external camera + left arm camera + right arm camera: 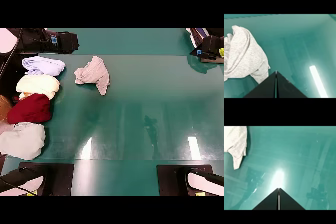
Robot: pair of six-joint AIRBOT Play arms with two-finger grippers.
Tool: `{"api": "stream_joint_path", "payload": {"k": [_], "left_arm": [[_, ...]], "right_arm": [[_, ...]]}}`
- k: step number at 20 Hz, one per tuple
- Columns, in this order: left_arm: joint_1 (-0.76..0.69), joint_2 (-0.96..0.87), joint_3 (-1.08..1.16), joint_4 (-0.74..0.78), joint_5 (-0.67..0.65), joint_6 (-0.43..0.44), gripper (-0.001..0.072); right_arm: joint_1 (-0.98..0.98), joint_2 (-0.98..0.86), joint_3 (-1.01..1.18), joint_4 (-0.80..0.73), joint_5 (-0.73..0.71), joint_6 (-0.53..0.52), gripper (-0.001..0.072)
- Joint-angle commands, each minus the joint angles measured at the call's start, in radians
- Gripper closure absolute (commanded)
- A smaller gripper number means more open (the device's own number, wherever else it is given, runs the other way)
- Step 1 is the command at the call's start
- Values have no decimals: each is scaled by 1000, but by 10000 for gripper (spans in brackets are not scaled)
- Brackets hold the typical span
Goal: Fold the shirts.
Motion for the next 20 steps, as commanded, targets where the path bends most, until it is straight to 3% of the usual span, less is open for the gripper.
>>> {"api": "stream_joint_path", "payload": {"k": [1,13,16,17,18,19,20], "left_arm": [[0,0,-2,1,0,0,683],[0,0,-2,-2,5,-2,684],[0,-2,-7,-3,73,3,682],[0,-11,-11,42,104,18,573],[1,-32,-11,90,118,23,263],[3,-67,-13,127,117,17,140],[3,-114,-13,151,108,19,155]], "right_arm": [[0,-2,-1,2,-2,0,700],[0,-5,-1,2,-1,0,700],[0,-5,-1,2,-101,0,700],[0,-5,-1,2,-105,0,700],[0,-5,-1,2,-105,0,699],[0,-5,-1,2,-105,0,699],[0,-5,-1,2,-105,0,699]]}}
